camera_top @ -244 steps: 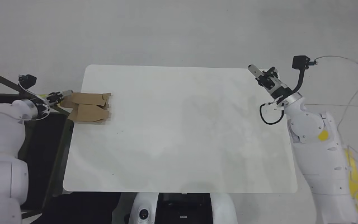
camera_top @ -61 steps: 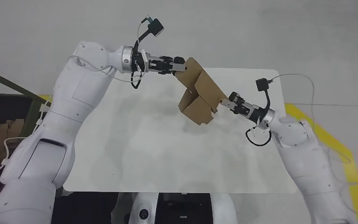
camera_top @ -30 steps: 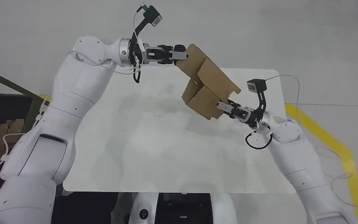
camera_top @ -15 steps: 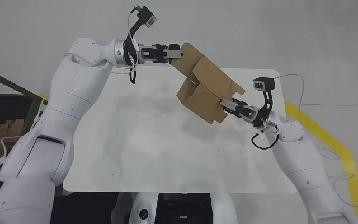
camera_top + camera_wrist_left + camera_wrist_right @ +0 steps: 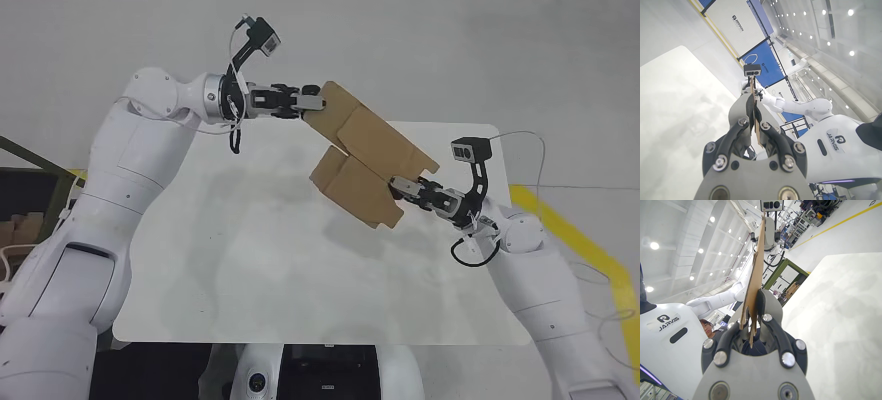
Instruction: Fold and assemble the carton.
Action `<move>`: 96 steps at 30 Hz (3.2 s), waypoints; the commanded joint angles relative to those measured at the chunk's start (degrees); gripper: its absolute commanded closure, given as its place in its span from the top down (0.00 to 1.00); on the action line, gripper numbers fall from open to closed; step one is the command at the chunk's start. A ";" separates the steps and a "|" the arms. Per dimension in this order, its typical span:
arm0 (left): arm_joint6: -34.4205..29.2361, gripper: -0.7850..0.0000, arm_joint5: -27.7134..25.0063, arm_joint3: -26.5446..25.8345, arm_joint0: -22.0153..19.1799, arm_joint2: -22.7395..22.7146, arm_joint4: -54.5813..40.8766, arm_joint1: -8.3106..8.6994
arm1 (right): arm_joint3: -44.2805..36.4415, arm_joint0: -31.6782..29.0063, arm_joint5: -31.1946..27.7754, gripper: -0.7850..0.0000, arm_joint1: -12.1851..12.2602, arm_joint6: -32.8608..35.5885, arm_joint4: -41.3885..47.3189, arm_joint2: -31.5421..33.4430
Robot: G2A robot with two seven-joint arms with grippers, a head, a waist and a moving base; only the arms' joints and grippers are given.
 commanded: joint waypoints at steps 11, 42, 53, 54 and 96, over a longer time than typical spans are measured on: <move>0.80 1.00 -0.80 -0.50 0.52 -2.15 -0.60 0.87 | -0.70 -0.33 1.79 0.00 0.24 -0.97 -0.95 1.07; 10.64 1.00 -5.06 -1.90 7.96 -2.00 10.16 1.45 | -16.45 -3.08 35.42 0.00 0.02 -29.37 -19.61 2.75; 11.80 1.00 -4.50 -2.61 8.52 -2.00 10.58 1.44 | -16.45 -3.08 35.42 0.00 0.02 -29.37 -19.61 2.75; 12.72 1.00 -3.80 -3.47 9.02 -2.00 11.25 1.45 | -16.45 -3.29 35.67 0.00 -0.02 -29.95 -19.72 2.70; 17.81 0.28 3.87 4.86 9.13 2.32 -0.72 -5.65 | -20.48 -1.44 48.32 0.00 -5.82 -54.50 -23.69 -6.70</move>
